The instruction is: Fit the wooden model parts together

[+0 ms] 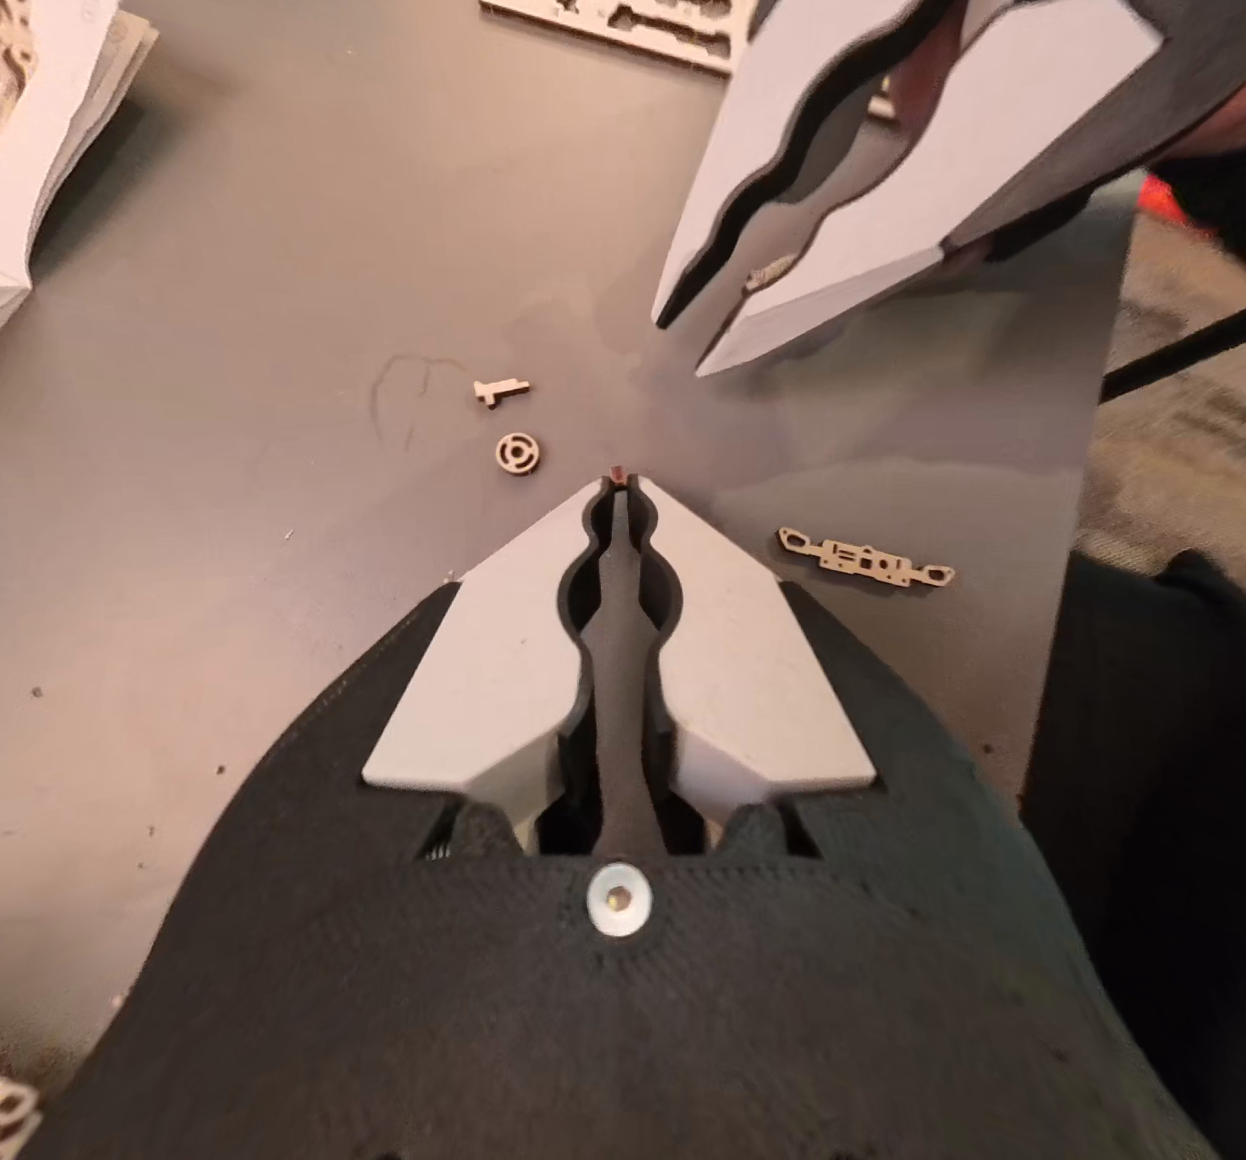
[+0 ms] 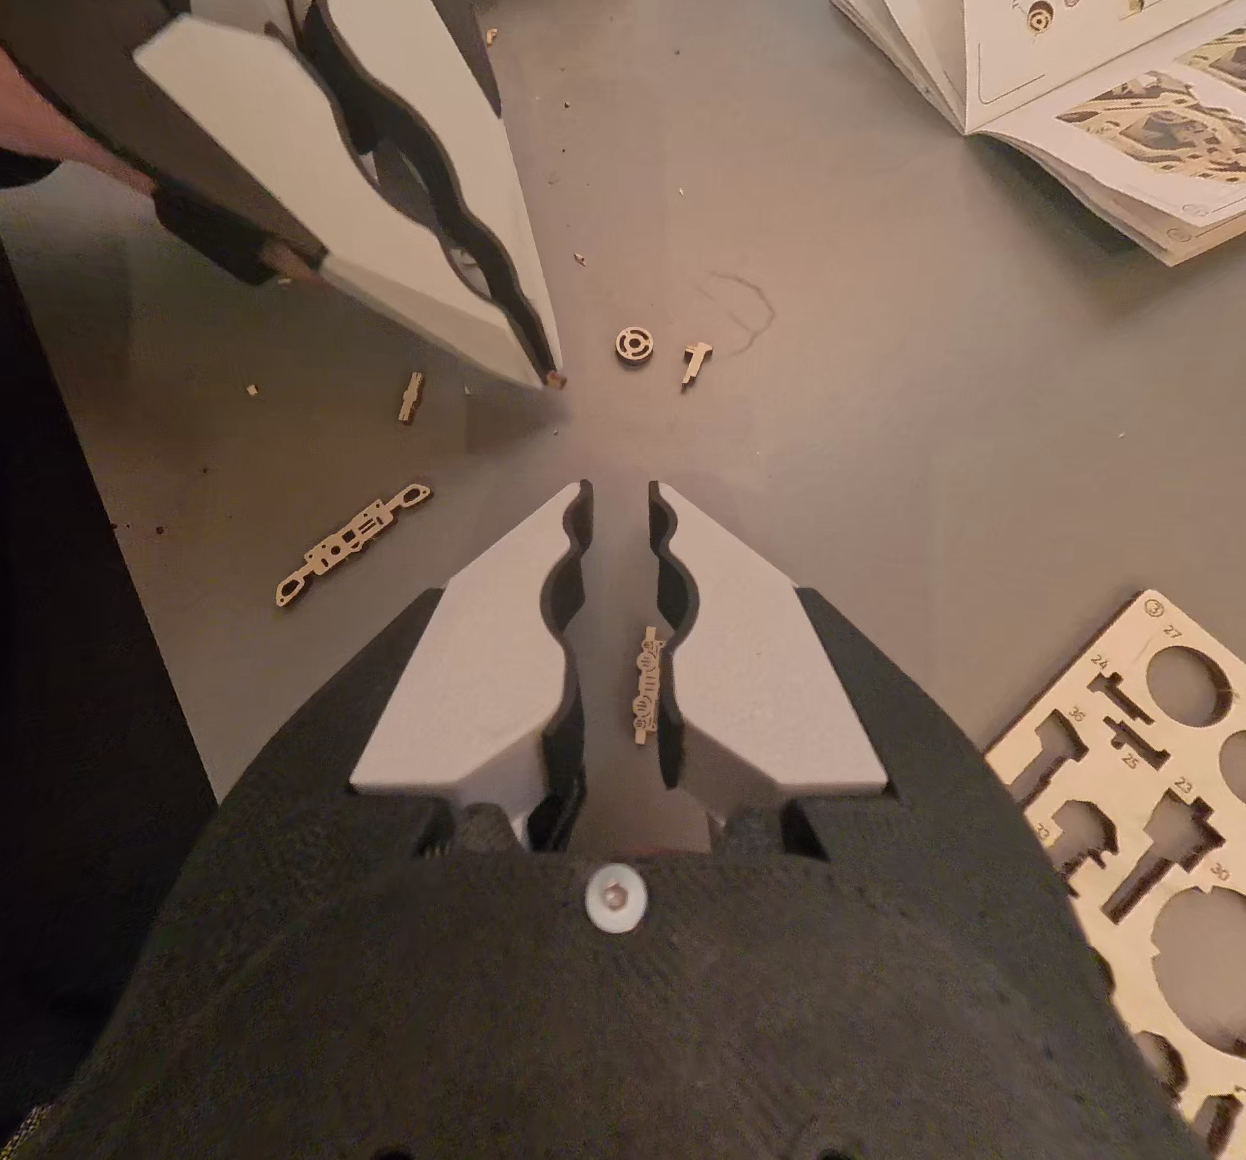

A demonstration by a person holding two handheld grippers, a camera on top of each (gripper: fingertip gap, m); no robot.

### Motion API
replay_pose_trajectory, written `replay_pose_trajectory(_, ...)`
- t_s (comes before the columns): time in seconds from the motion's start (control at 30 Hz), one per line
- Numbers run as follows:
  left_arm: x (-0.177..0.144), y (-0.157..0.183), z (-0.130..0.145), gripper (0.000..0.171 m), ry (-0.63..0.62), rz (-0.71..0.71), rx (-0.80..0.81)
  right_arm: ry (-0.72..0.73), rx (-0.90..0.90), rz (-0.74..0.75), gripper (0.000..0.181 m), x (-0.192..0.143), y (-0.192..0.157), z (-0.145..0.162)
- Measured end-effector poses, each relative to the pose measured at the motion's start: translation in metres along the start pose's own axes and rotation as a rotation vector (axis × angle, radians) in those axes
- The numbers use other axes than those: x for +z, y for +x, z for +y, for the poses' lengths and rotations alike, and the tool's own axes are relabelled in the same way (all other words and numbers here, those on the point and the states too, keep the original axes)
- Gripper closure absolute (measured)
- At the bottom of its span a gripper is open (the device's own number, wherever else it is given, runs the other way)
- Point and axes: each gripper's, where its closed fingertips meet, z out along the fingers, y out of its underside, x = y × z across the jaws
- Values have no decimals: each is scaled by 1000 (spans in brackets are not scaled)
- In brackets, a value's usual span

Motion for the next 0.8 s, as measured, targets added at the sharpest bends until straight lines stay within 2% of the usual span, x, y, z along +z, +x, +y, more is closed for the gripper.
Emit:
replay_pose_trajectory(0.2,-23,3,-26,170,226,286,-338,52,21,-34,167,-4,-4,-11)
replay_pose_trajectory(0.43,-45,6,-44,171,366,486,-495,184,-19,-78,168,-17,-8,-36)
replay_pose_trajectory(0.53,-48,2,-42,171,372,486,-512,183,-56,-69,168,-14,-4,-40)
replay_pose_trajectory(0.7,-49,-9,-28,170,326,365,-456,52,-125,-44,162,15,2,-30)
replay_pose_trajectory(0.8,-51,-13,-25,171,329,342,-453,-28,-171,-39,162,35,2,-24)
